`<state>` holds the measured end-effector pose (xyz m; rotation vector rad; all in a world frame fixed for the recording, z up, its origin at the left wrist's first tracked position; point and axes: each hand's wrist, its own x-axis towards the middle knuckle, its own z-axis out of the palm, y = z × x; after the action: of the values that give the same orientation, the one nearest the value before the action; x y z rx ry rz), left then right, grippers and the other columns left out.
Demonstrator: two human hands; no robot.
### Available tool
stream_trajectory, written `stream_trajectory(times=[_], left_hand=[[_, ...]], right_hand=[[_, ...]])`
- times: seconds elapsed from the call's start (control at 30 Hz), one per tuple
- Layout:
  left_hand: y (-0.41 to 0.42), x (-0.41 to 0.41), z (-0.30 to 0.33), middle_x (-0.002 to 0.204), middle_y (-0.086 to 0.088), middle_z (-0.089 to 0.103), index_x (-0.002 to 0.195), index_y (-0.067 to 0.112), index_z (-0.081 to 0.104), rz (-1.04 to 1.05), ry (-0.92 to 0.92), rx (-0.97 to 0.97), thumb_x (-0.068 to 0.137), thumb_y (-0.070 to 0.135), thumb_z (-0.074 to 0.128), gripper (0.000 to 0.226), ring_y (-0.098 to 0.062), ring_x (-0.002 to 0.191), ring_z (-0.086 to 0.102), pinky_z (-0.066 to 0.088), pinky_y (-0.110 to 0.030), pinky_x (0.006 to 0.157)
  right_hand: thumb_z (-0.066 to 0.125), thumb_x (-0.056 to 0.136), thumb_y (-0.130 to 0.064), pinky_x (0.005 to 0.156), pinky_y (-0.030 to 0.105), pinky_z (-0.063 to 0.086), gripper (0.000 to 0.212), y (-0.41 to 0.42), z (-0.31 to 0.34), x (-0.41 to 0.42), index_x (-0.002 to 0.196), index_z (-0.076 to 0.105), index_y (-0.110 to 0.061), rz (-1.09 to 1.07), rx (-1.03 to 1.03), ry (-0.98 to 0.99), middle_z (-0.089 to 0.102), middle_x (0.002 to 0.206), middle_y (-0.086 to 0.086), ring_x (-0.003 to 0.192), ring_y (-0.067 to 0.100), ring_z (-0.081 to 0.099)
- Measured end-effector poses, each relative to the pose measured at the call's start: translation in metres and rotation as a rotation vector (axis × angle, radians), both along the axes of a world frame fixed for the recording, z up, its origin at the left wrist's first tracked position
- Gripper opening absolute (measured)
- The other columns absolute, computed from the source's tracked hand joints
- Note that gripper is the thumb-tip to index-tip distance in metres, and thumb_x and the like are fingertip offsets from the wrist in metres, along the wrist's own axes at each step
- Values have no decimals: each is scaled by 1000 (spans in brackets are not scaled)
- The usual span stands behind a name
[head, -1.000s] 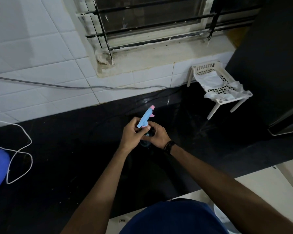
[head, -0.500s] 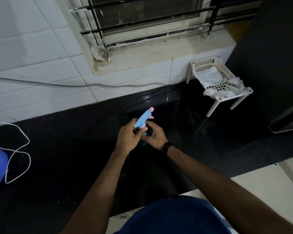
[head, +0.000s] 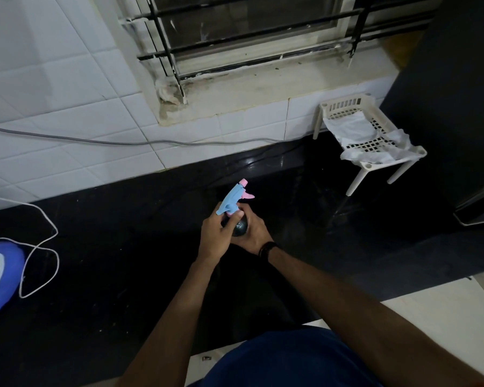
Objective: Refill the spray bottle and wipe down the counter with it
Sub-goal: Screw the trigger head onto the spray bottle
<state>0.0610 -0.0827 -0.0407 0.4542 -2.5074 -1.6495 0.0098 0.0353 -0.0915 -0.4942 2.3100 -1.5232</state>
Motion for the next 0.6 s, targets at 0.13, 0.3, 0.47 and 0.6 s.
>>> stream_trajectory(times=[0.13,0.3,0.47,0.6], left_hand=[[-1,-1,3,116,8,68,127,24,51,-38,20,-22,95,38,64,37,-7,107,68,57,-29,90],[-6,-7,12,105,3,70,109,20,54,-83,-1,33,96,29,65,19,-9,100,70,56,-27,83],[-8,-13,22,112,4,73,121,7,67,-99,3,128,98,21,61,28,-8,109,68,52,-24,93],[3,-17,35,112,0,74,118,4,68,-36,70,195,96,20,65,27,-9,108,69,54,-24,91]], right_hand=[[85,63,-38,94,31,54,76,0,1,-2,128,46,-32,8,0,-10,62,120,-15,109,2,61],[87,61,-30,93,36,56,79,1,0,-10,129,46,-35,31,5,-30,63,119,-14,109,5,62],[84,54,-33,90,34,57,82,8,7,-15,128,49,-36,26,-4,-76,65,115,-12,104,5,64],[89,57,-28,89,22,54,75,3,28,-15,123,52,-31,1,-74,-74,66,111,-14,102,-1,63]])
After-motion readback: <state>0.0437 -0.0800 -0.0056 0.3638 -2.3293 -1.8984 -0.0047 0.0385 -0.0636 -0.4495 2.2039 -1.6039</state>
